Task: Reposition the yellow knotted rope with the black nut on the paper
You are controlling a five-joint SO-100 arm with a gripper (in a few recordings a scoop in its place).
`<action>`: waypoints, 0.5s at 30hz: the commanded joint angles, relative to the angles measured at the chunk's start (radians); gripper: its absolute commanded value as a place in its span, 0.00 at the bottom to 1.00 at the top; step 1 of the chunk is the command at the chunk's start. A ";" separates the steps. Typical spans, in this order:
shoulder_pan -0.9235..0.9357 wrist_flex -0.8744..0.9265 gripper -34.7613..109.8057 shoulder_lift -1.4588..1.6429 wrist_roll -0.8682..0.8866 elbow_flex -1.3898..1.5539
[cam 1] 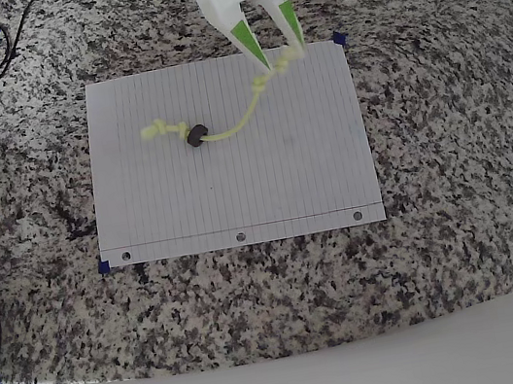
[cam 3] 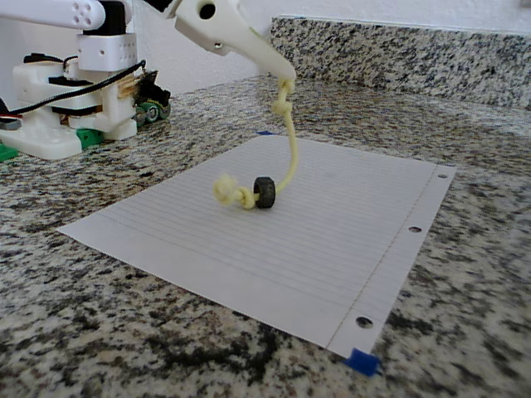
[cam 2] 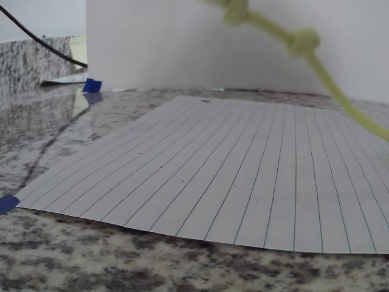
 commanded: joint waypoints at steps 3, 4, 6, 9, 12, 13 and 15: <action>0.009 -0.005 0.78 0.028 -0.006 -0.012; 0.011 -0.008 0.79 0.031 -0.009 -0.012; 0.015 -0.014 0.79 0.031 -0.020 -0.012; 0.023 -0.023 0.77 0.032 -0.054 -0.012; 0.044 -0.028 0.77 0.032 -0.115 -0.014; 0.054 -0.028 0.77 0.032 -0.138 -0.014; 0.078 -0.025 0.76 0.031 -0.196 -0.015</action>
